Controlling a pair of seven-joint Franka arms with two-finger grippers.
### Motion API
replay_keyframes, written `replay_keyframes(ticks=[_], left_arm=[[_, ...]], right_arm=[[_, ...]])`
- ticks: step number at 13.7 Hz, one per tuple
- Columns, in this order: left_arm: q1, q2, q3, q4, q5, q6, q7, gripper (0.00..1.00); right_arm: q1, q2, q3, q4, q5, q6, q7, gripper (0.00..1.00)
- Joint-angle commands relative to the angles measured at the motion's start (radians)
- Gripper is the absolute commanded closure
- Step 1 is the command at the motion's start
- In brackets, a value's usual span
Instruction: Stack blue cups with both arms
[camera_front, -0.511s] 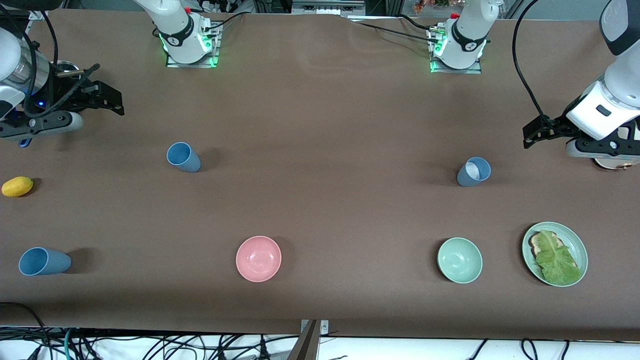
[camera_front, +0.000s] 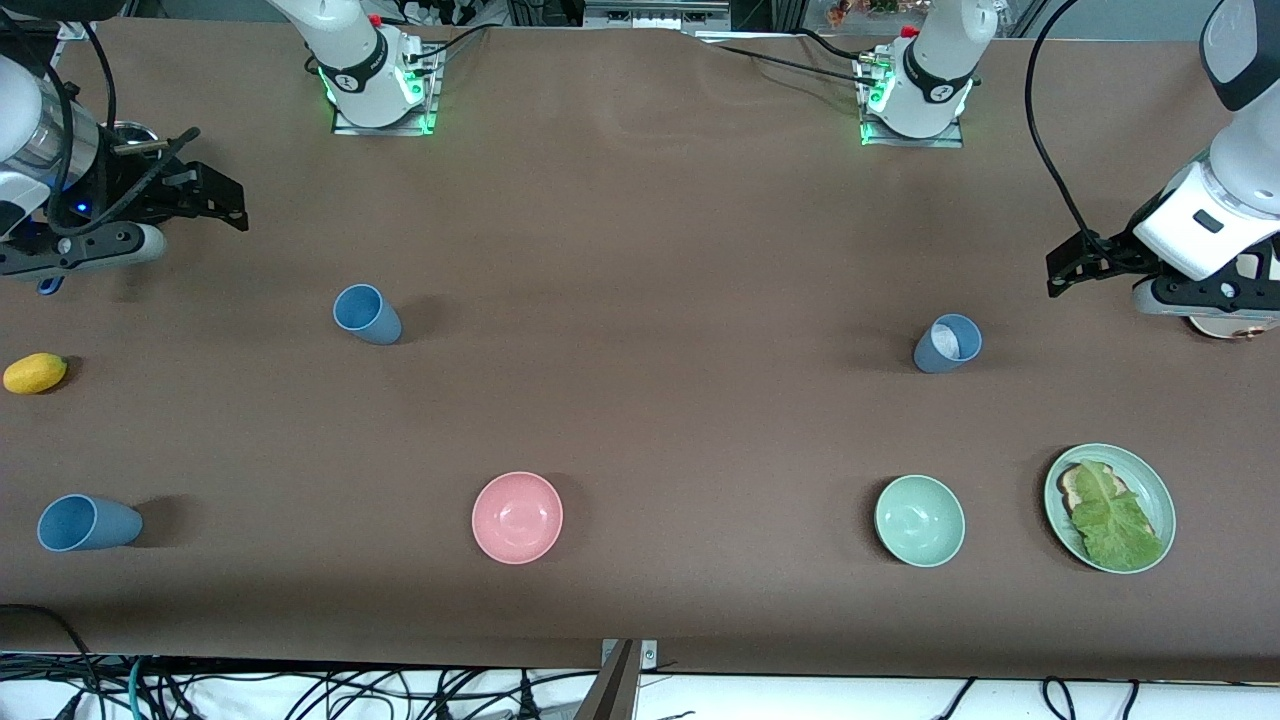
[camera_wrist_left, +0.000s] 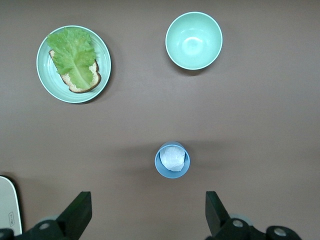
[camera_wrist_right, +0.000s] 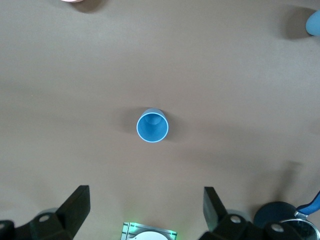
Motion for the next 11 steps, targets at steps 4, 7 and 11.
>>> replay_keyframes(ticks=[4, 7, 11], left_arm=[[0.003, -0.010, -0.001, 0.005, -0.005, -0.015, -0.010, 0.00], [0.003, -0.010, -0.003, 0.007, -0.005, -0.015, -0.010, 0.00], [0.004, -0.009, 0.003, 0.007, -0.002, -0.036, -0.008, 0.00]], right_arm=[[-0.011, 0.003, 0.005, 0.000, 0.017, -0.008, -0.008, 0.00], [-0.011, 0.000, 0.003, -0.017, 0.017, -0.002, -0.009, 0.00], [-0.011, -0.001, 0.003, -0.029, 0.017, -0.001, -0.011, 0.00]])
